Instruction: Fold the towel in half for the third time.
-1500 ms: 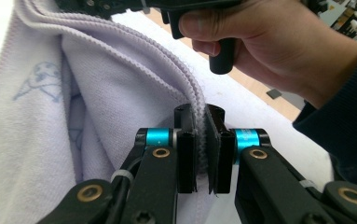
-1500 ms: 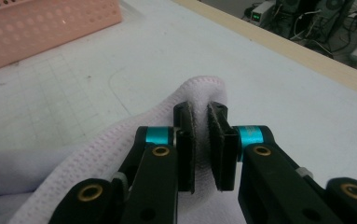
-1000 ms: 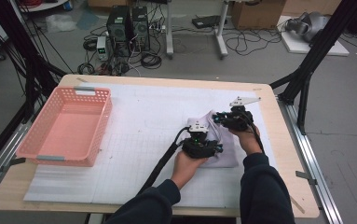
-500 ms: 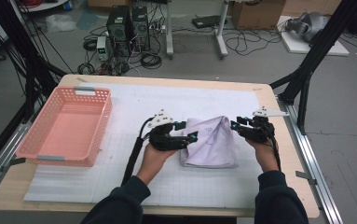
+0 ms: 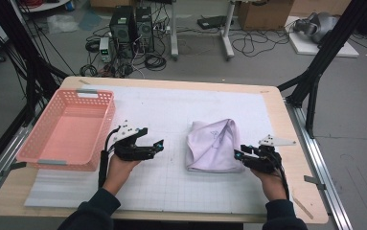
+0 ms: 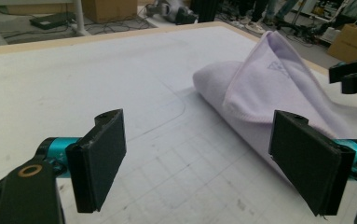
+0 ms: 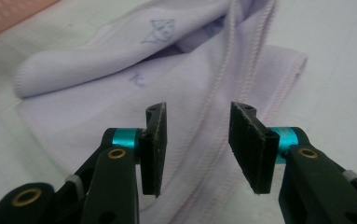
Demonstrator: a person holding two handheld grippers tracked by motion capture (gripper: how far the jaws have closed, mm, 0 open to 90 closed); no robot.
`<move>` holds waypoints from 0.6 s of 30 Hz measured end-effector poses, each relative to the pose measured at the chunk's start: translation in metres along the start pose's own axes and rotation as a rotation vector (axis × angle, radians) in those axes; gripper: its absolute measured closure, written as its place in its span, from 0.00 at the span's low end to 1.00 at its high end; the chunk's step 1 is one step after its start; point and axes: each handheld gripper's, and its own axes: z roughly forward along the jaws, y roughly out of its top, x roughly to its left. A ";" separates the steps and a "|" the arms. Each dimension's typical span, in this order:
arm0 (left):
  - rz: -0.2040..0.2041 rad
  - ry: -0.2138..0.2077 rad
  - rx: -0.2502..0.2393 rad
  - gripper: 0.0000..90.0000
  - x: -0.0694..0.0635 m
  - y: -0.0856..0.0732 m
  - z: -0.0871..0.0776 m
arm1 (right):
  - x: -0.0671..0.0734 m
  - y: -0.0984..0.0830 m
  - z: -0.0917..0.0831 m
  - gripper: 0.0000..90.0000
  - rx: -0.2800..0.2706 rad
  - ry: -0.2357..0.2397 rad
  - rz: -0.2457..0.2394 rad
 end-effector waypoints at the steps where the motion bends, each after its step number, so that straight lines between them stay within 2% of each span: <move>1: 0.000 0.002 -0.007 0.21 0.002 -0.003 -0.003 | 0.002 0.000 0.000 0.64 0.006 0.000 -0.005; 3: -0.005 0.005 -0.004 0.21 0.004 -0.007 -0.006 | 0.006 -0.002 0.003 0.66 0.032 0.008 -0.009; 6: -0.010 0.006 -0.003 0.22 0.006 -0.008 -0.007 | 0.008 -0.005 0.011 0.76 0.094 0.026 0.000; 8: -0.009 0.007 0.000 0.22 0.006 -0.009 -0.006 | 0.007 -0.006 0.015 0.94 0.120 0.027 -0.004; 9: -0.010 0.007 0.006 0.22 0.006 -0.010 -0.006 | 0.007 -0.006 0.014 0.97 0.132 0.019 0.005; 10: -0.007 0.009 0.009 0.22 0.006 -0.012 -0.007 | 0.005 -0.005 0.012 0.98 0.129 0.009 0.012; 13: -0.014 0.020 0.024 0.22 0.008 -0.017 -0.009 | 0.005 -0.001 -0.001 0.99 0.135 -0.080 -0.016; 15: -0.026 0.027 0.027 0.22 0.010 -0.018 -0.009 | 0.005 0.001 -0.008 0.99 0.139 -0.116 -0.026; 18: -0.029 0.031 0.031 0.22 0.011 -0.019 -0.008 | 0.002 -0.001 -0.008 0.97 0.164 -0.109 0.005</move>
